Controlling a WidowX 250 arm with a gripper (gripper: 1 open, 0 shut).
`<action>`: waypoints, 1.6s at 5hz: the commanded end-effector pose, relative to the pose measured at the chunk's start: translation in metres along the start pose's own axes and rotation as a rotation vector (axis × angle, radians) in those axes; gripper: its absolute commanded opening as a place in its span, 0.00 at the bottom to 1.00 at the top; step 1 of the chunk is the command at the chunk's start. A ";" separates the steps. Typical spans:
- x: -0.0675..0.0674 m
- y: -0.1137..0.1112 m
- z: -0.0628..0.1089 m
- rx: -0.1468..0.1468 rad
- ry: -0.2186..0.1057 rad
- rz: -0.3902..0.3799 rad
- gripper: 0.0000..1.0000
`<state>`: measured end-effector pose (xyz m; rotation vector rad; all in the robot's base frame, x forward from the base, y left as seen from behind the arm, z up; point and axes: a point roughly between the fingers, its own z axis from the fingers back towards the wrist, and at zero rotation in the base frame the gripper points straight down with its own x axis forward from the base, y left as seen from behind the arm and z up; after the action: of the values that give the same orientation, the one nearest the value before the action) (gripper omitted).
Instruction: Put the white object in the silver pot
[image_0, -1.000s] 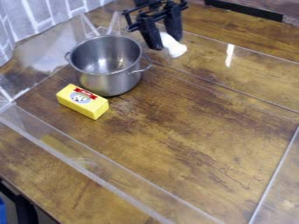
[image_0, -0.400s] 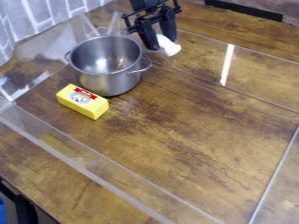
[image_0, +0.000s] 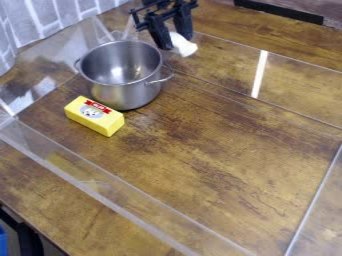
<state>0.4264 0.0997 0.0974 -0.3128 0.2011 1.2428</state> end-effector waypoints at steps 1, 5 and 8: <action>0.007 0.003 0.036 -0.063 -0.050 -0.008 0.00; 0.039 0.038 0.059 -0.055 -0.065 0.006 0.00; 0.054 0.049 0.049 -0.018 -0.090 0.022 0.00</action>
<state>0.4004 0.1685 0.0985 -0.2613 0.1796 1.2624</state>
